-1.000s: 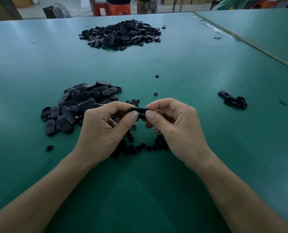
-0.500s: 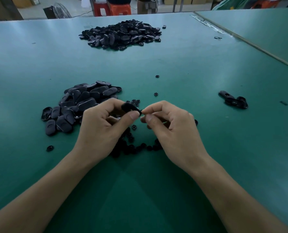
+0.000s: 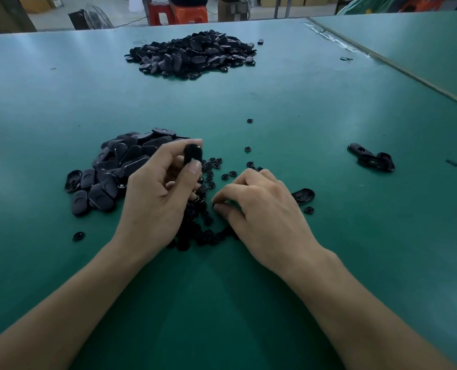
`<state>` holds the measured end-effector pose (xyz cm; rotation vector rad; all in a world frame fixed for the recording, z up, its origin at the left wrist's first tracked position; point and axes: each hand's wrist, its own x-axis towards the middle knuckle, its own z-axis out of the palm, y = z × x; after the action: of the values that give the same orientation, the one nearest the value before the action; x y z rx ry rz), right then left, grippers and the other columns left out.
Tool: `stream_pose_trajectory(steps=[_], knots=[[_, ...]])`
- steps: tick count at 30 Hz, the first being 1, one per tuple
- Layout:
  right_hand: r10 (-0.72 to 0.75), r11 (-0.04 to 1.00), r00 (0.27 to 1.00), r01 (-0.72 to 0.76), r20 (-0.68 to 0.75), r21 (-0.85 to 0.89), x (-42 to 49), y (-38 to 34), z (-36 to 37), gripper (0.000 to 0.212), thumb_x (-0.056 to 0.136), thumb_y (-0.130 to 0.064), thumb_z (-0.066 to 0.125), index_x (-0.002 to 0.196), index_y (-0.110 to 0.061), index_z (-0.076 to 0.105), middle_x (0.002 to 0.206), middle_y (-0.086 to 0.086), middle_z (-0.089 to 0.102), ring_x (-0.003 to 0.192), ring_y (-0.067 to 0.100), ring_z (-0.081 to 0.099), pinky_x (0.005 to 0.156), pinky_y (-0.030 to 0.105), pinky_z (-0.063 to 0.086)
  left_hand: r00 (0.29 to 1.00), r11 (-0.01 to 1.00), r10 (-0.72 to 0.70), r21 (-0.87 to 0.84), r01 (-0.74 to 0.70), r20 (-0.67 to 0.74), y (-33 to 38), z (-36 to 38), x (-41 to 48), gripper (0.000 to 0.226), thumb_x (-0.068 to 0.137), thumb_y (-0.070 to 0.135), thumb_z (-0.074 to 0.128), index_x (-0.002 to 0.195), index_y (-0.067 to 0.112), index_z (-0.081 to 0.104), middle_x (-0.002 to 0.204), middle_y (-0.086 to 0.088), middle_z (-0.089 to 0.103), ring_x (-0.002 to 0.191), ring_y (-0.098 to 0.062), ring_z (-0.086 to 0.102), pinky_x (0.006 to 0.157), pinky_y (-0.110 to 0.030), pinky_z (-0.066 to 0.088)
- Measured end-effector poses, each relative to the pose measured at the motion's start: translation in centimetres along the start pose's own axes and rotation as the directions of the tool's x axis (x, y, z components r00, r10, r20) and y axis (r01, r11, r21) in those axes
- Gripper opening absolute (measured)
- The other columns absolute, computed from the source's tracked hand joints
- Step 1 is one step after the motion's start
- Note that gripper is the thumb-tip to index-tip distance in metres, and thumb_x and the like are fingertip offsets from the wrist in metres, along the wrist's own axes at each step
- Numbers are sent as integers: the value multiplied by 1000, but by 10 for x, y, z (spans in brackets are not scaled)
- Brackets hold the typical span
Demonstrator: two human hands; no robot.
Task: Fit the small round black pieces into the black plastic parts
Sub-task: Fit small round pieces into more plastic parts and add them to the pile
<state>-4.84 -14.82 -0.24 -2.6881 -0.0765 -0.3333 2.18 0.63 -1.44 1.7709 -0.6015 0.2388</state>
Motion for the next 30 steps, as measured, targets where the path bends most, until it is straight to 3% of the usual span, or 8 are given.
stream_pose_trajectory(steps=[4, 8, 12, 17, 21, 24, 27, 30], knots=[[15, 999, 1000, -15, -3, 30, 0, -2, 0, 12, 97, -34, 60, 101, -25, 67, 102, -8, 59, 100, 15, 46, 93, 31, 40, 1000, 999, 12, 50, -12, 12, -2, -1, 2, 36, 100, 16, 58, 128, 38, 60, 108, 5, 66, 80, -10, 62, 72, -21, 54], [-2, 995, 1000, 2, -2, 104, -2, -5, -2, 4, 97, -22, 58, 93, -22, 57, 95, -6, 62, 93, 15, 50, 88, 32, 42, 1000, 999, -24, 32, 25, -19, 1, 0, 1, 30, 92, 25, 63, 109, 49, 60, 93, 20, 66, 82, -9, 65, 78, -35, 58], [21, 969, 994, 5, -103, 248, -4, -4, -2, 10, 101, -19, 52, 92, -21, 50, 80, -6, 61, 75, 16, 55, 70, 35, 48, 1000, 998, 8, 66, -7, -16, 3, -1, 1, 26, 93, 27, 60, 106, 49, 62, 102, 16, 69, 92, -11, 68, 85, -36, 59], [13, 943, 971, 68, -238, 327, -4, -3, -5, 10, 92, -12, 63, 86, -17, 58, 72, -9, 61, 67, 11, 56, 65, 33, 48, 999, 996, 40, 83, -39, -4, 3, 0, 0, 32, 96, 10, 63, 116, 35, 67, 108, 9, 64, 88, -14, 69, 83, -34, 59], [-12, 946, 962, 99, -272, 308, -5, -3, -3, 11, 85, -9, 68, 81, -16, 60, 70, -8, 62, 64, 11, 58, 64, 33, 50, 1000, 1000, -7, 3, 7, -6, 3, 1, -1, 34, 90, 8, 70, 107, 37, 67, 95, 13, 71, 80, -6, 68, 77, -23, 57], [25, 931, 942, 100, -335, 352, -3, -2, -2, 15, 84, -7, 70, 85, -17, 59, 70, -9, 63, 66, 10, 59, 61, 21, 46, 1000, 999, -14, -35, 14, 0, 5, 2, -3, 25, 84, 15, 73, 97, 35, 67, 85, 14, 72, 73, -3, 66, 70, -17, 53], [126, 892, 926, 52, -357, 449, -3, -2, -2, 17, 84, -11, 72, 89, -24, 62, 74, -12, 67, 69, 6, 61, 62, 11, 44, 1000, 1000, 18, 1, -18, 18, 8, 1, -5, 26, 84, 12, 78, 94, 34, 70, 85, 8, 74, 73, -12, 69, 70, -24, 56], [188, 832, 927, 26, -326, 554, -2, -2, -3, 15, 83, -10, 74, 86, -24, 69, 73, -13, 70, 68, 6, 65, 63, 15, 50, 999, 999, 28, 22, -29, 30, 11, 1, -7, 21, 83, 16, 75, 97, 31, 73, 89, 9, 76, 77, -17, 73, 74, -32, 61]])
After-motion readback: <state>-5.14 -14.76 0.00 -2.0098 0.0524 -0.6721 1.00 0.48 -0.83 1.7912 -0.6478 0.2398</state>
